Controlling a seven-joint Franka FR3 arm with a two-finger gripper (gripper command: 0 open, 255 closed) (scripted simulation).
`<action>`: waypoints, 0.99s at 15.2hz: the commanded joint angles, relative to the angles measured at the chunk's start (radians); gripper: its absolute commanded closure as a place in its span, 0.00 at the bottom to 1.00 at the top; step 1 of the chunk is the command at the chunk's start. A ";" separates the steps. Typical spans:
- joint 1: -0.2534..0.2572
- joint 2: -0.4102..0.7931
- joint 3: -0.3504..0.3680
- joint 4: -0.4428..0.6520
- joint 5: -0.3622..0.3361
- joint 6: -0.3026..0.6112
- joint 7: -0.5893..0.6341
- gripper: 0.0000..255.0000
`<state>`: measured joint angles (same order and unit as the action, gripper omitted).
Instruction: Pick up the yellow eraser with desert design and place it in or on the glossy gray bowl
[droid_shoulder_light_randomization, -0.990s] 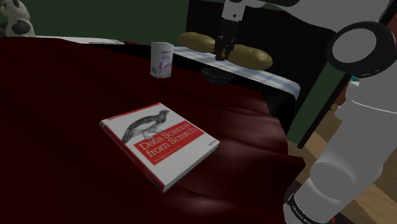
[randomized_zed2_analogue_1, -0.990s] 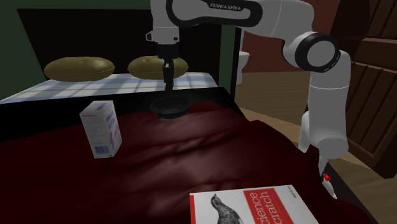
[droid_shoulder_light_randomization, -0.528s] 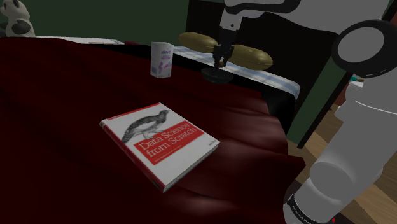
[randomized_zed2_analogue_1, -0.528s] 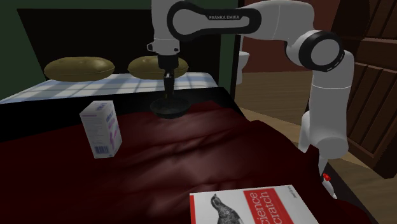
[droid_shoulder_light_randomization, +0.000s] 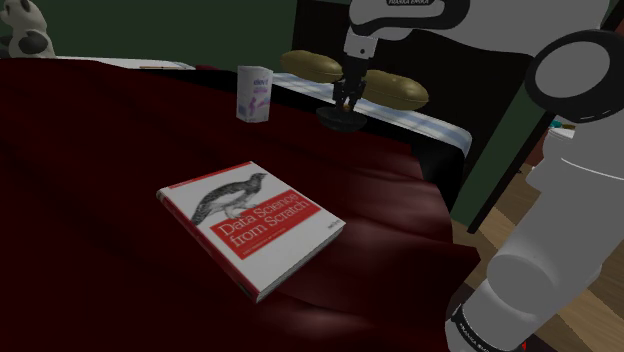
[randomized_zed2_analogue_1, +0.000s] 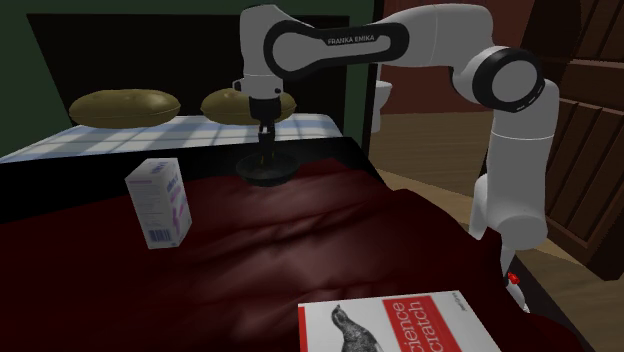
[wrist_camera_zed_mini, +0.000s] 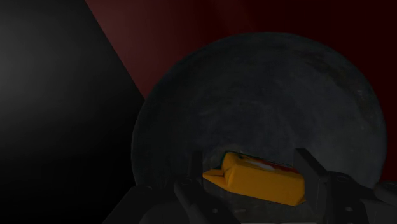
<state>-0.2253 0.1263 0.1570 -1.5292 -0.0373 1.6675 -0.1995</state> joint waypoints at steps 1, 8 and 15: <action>0.000 -0.001 0.000 -0.002 0.000 0.002 0.000 1.00; 0.000 -0.001 0.000 -0.002 0.000 0.002 0.000 0.00; 0.006 0.033 0.003 0.172 -0.006 -0.139 0.002 0.00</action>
<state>-0.2195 0.1573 0.1599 -1.3687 -0.0426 1.5386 -0.1968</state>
